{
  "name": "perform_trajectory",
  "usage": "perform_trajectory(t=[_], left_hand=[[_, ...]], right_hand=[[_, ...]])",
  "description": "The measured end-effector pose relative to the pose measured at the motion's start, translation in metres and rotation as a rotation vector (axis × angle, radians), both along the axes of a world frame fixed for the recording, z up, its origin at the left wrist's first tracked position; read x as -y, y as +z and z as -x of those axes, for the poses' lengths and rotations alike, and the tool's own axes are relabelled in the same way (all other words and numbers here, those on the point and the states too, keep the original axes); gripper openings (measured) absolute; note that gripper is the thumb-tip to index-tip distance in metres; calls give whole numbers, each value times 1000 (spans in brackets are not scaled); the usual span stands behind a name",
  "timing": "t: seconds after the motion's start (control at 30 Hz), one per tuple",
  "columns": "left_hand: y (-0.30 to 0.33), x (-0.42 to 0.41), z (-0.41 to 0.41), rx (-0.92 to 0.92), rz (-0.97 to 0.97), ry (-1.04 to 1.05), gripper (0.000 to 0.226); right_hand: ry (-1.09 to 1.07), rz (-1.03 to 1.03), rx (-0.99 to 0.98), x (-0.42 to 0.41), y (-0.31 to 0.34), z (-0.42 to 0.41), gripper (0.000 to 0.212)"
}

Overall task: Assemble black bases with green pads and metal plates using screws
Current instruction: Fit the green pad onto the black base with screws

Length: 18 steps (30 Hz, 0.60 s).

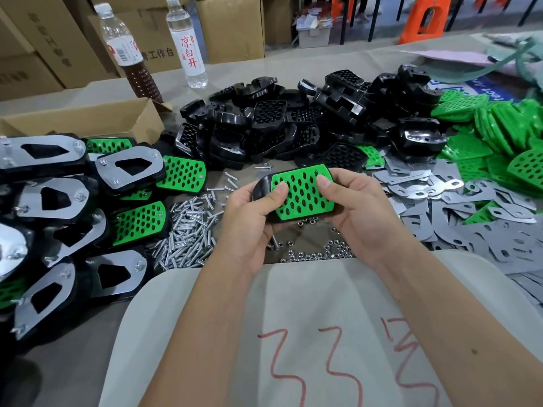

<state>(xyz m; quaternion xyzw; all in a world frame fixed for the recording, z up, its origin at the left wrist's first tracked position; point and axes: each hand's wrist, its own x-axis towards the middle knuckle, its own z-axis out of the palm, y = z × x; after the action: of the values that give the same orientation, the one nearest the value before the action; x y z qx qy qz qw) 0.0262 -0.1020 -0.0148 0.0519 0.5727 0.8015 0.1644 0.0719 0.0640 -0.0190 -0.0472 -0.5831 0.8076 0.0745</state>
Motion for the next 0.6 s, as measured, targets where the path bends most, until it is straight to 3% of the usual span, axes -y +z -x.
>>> perform_trajectory(t=[0.17, 0.47, 0.6], left_hand=[[-2, 1, 3, -93, 88, 11, 14], [-3, -3, -7, -75, 50, -68, 16], [-2, -4, -5, -5, 101, 27, 35]], right_hand=[[-66, -30, 13, 5, 0, 5, 39], [-100, -35, -88, 1, -1, 1, 33], [-183, -175, -94, 6, -3, 0, 29]])
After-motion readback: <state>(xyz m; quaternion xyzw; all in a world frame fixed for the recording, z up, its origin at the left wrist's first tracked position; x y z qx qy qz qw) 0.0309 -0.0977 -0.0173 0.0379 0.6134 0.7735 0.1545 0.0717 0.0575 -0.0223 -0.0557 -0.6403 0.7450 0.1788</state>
